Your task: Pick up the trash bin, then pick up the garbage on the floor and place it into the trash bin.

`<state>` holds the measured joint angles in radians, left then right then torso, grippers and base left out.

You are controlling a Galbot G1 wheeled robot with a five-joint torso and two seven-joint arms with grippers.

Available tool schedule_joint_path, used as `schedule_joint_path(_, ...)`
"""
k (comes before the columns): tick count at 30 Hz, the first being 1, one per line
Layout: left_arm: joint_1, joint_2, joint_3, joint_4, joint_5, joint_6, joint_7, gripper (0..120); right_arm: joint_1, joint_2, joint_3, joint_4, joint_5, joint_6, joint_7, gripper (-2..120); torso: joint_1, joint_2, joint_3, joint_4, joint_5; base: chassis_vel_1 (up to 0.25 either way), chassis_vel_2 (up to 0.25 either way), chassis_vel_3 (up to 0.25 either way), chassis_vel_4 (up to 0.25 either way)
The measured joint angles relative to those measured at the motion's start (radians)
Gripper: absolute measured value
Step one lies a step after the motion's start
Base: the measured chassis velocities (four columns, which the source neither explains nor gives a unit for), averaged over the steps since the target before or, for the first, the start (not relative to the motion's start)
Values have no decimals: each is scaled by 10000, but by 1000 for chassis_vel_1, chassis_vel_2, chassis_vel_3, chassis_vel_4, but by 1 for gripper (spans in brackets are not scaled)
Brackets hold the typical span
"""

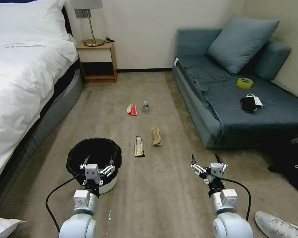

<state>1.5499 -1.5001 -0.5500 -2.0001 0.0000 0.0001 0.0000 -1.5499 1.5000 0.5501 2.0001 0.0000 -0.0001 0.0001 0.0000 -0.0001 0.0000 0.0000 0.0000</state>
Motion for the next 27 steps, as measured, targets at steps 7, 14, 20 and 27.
schedule_joint_path(7, 0, 0, 0, 0, 0, 0, 0, 100, 0, 0, 0, 0, 0, 0, 0, 100, 0, 0, 0, 0, 0, 0, 0, 0, 0)
schedule_joint_path(14, 0, 0, 0, 1, 0, 0, 0, 100, -1, 0, 0, 0, 0, 0, 0, 100, 0, 0, 0, 0, 0, 0, 0, 0, 0)
schedule_joint_path(20, 1, 0, 0, 0, 0, 0, 0, 100, 0, 0, 0, 0, 0, 0, 0, 100, 0, 0, 0, 0, 0, 0, 0, 0, 0)
schedule_joint_path(27, -36, -206, -81, -570, 60, 551, 1, 100, 20, 0, 69, 205, 33, -121, 8, 100, 0, 0, 0, -1, 1, 0, 0, 0, 0)
